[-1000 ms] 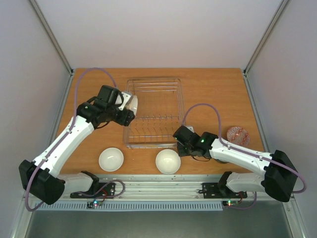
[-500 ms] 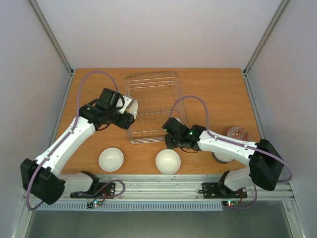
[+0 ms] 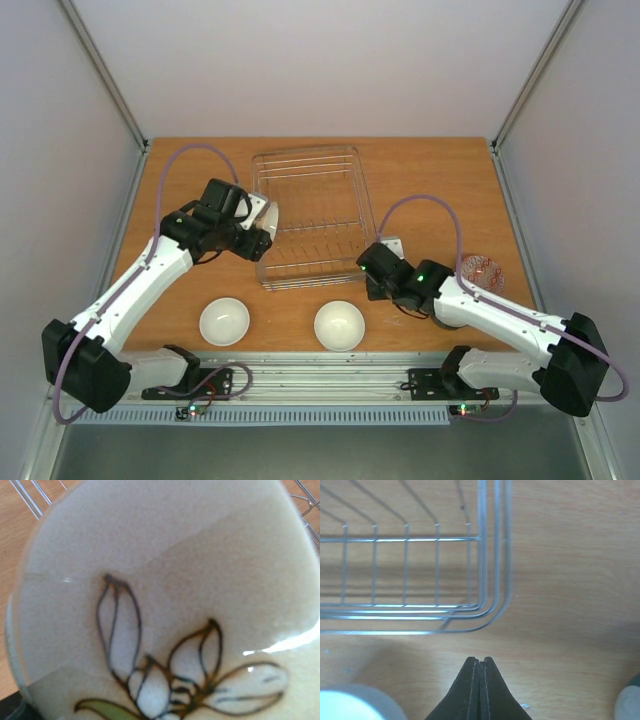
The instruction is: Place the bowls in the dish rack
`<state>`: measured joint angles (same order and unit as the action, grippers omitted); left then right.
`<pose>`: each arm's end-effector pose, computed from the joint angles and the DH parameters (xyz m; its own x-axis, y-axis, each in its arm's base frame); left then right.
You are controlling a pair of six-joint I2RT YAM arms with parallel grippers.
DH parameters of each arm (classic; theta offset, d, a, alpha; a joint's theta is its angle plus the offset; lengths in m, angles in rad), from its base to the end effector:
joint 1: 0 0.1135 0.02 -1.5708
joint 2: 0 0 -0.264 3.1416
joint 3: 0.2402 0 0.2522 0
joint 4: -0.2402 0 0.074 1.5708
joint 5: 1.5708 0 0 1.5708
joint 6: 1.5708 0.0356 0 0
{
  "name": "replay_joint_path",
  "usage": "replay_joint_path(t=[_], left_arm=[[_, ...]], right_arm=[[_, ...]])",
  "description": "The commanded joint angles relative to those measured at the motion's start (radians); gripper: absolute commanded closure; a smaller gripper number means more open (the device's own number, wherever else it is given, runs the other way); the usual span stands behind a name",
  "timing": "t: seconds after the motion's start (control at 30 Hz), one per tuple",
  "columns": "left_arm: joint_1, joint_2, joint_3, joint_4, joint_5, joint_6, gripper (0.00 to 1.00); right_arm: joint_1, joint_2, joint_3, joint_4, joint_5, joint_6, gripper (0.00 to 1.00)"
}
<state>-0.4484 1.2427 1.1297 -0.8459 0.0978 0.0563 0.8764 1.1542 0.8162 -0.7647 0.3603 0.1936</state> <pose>0.2219 -0.1106 0.3058 -0.7093 0.4034 -0.5780 0.5228 0.8512 -0.0475 0.1457 0.1553 0.2345 -0.6792 -0.5342 -0.5033 -0.4959 0.8395 -0.2219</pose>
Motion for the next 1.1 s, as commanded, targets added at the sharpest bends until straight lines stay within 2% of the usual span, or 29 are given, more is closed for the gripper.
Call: replay_joint_path(t=[0.0,0.27,0.73,1.07], left_arm=[[0.004,-0.055,-0.009,0.11,-0.002,0.008,0.99],[0.007,-0.077,-0.021,0.116,0.004,0.008,1.0],[0.014,-0.09,-0.039,0.121,0.013,0.011,0.99],[0.02,-0.086,-0.045,0.126,0.005,0.011,1.0]], right_arm=[[-0.072,0.011,0.021,-0.018,0.053,-0.04,0.99],[-0.182,0.074,0.029,0.07,-0.028,-0.102,0.99],[-0.201,0.148,0.099,0.128,-0.074,-0.16,0.99],[-0.2,0.206,0.126,0.207,-0.246,-0.178,0.99]])
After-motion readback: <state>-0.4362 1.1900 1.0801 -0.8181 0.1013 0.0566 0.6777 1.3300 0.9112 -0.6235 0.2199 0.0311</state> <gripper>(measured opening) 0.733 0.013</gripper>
